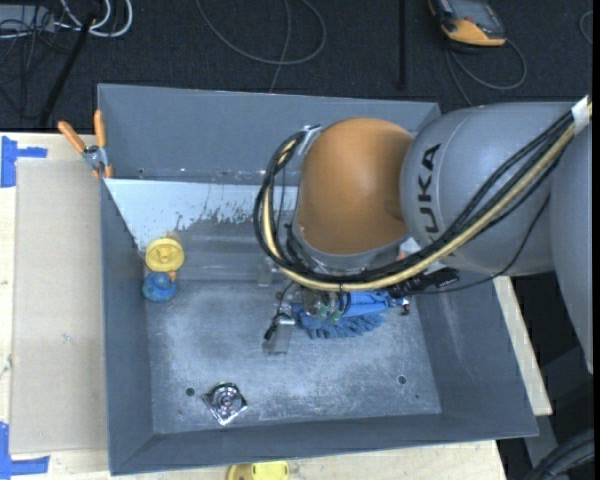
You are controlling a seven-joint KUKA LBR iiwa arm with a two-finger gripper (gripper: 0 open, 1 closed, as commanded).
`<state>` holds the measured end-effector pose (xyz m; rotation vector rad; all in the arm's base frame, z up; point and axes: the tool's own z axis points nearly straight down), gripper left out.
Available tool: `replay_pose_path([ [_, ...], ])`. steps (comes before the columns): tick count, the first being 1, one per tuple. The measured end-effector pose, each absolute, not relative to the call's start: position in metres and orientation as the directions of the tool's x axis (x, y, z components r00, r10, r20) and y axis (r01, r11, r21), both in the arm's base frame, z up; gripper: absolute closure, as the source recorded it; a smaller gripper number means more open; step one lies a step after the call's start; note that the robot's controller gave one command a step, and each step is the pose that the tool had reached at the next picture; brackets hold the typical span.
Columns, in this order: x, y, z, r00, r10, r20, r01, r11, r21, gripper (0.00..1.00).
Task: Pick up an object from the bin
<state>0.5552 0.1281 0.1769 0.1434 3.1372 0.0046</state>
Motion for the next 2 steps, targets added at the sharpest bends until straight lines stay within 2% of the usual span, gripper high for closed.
replay_pose_path([
  [1, 0.555, 0.096, 0.181, -0.990, 0.141, 0.002, 0.141, 0.990, -0.003, 0.00],
  [2, 0.562, 0.077, 0.188, -0.989, 0.151, 0.000, 0.151, 0.989, 0.002, 0.00],
])
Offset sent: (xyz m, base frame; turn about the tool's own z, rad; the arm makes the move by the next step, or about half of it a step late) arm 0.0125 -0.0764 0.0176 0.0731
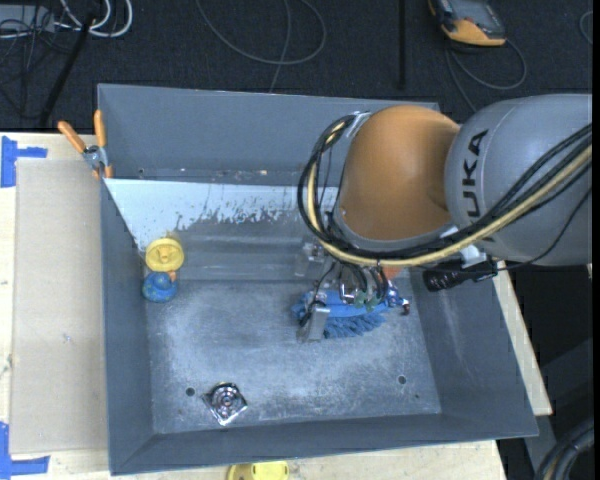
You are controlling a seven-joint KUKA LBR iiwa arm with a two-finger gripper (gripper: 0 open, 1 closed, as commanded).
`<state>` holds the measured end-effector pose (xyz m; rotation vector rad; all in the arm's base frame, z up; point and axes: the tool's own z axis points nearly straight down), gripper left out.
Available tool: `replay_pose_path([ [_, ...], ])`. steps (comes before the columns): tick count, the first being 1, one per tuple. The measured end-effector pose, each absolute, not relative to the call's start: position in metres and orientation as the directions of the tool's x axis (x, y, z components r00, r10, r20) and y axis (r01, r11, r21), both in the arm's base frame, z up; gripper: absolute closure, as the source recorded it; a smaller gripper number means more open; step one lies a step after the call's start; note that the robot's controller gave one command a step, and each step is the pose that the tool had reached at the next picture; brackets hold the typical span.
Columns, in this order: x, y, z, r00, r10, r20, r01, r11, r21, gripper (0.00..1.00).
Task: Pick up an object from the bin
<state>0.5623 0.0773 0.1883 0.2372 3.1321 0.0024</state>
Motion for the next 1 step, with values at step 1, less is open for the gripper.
replay_pose_path([
  [1, 0.5676, 0.0507, 0.1568, -0.995, 0.097, -0.006, 0.097, 0.995, 0.000, 0.00],
])
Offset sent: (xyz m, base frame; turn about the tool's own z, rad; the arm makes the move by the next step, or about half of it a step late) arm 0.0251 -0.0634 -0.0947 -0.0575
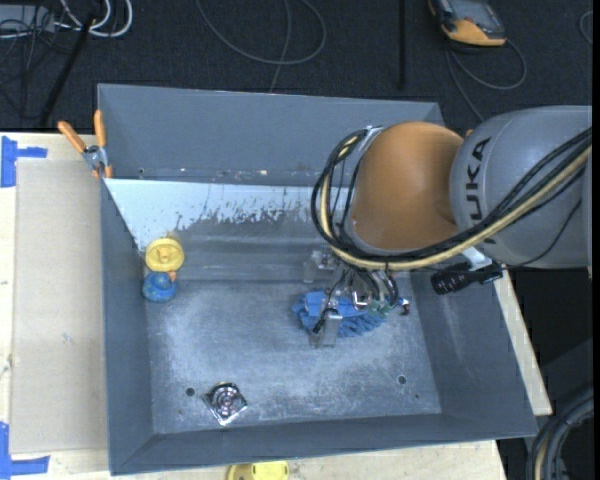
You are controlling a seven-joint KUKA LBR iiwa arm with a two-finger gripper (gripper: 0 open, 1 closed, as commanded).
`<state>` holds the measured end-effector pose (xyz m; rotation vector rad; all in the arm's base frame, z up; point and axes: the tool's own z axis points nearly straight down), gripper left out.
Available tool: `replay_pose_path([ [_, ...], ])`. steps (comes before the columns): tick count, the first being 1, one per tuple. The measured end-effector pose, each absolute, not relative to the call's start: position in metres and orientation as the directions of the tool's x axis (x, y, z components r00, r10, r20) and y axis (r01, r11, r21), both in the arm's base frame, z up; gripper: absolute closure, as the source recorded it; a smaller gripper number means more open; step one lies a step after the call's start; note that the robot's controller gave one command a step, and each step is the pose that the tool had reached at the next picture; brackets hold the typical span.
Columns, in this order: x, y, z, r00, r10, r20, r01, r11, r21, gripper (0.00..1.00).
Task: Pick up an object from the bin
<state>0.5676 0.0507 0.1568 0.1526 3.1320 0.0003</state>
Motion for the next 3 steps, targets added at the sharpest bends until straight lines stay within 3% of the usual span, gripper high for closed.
replay_pose_path([
  [1, 0.587, 0.014, 0.093, -0.995, 0.098, 0.001, 0.098, 0.995, 0.001, 1.00],
  [2, 0.587, 0.014, 0.093, -0.995, 0.099, 0.001, 0.099, 0.995, 0.001, 1.00],
  [3, 0.573, -0.022, 0.254, -0.995, 0.103, -0.006, 0.103, 0.995, 0.000, 1.00],
])
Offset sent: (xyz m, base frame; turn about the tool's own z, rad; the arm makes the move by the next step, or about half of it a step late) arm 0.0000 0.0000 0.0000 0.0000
